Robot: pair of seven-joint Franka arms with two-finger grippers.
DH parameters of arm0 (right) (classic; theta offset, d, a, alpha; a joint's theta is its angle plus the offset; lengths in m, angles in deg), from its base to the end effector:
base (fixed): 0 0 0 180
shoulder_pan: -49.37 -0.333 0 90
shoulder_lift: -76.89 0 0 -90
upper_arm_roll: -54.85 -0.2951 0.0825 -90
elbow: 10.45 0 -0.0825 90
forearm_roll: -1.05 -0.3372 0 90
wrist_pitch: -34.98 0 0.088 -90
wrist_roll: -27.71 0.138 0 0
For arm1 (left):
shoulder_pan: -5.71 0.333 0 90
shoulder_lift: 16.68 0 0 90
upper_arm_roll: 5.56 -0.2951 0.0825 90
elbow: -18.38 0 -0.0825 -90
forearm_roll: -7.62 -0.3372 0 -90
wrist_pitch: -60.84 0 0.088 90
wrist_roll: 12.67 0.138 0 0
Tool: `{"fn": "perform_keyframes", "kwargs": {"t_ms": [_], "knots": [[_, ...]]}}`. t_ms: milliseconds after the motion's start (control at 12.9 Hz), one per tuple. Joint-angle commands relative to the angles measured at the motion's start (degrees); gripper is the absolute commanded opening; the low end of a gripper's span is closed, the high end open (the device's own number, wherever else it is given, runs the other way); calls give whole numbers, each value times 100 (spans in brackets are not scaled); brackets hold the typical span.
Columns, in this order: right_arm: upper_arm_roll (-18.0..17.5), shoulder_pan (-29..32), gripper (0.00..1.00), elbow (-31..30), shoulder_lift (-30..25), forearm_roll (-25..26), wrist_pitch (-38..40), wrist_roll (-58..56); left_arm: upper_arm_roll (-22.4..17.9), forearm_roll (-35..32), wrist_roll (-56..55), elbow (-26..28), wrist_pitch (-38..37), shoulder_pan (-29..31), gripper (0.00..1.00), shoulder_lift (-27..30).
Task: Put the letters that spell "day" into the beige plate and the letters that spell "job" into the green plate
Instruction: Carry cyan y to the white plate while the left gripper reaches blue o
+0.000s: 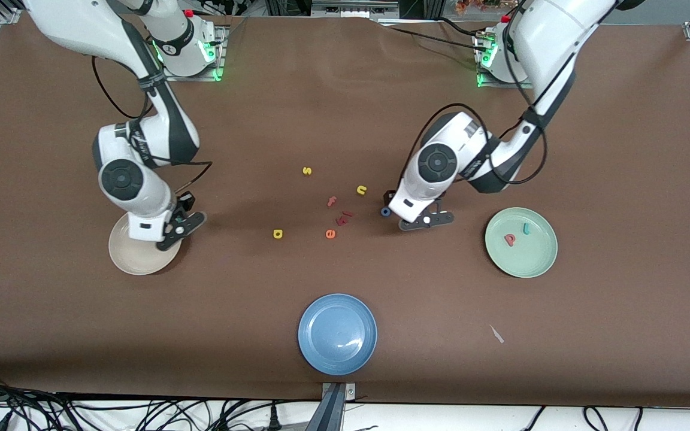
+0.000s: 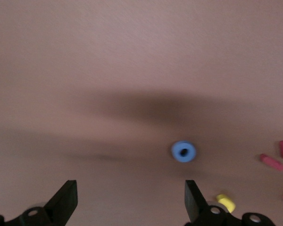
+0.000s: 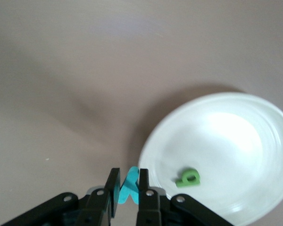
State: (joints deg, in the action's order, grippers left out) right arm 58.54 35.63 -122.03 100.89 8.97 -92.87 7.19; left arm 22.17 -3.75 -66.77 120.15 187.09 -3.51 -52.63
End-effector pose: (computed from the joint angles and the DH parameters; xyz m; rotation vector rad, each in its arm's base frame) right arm 0.5521 0.0908 0.2384 2.8684 0.9341 -0.2209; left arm 0.4917 -0.3366 0.2126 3.1023 0.3639 -0.2745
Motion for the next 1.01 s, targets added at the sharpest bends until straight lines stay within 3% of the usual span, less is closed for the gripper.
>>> {"fn": "perform_keyframes", "kwargs": {"t_ms": [0, 466, 543, 621, 698, 931], "knots": [[228, 11, 0, -13, -10, -351, -177, 645, -65, -23, -609, -97, 469, -211, 100, -298], [237, 442, 0, 390, 605, -528, -565, 989, -197, -233, -637, -474, 550, -519, 100, -658], [237, 451, 12, 417, 649, -528, -565, 989, -197, -242, -637, -579, 542, -554, 100, -737], [237, 451, 89, 461, 658, -528, -565, 945, -197, -234, -620, -606, 533, -563, 100, -755], [211, 434, 100, 496, 641, -511, -504, 901, -197, -242, -593, -685, 498, -563, 100, -773], [-25, 354, 100, 636, 570, -528, -267, 1224, -197, -364, -584, -729, 489, -607, 100, -861]]}}
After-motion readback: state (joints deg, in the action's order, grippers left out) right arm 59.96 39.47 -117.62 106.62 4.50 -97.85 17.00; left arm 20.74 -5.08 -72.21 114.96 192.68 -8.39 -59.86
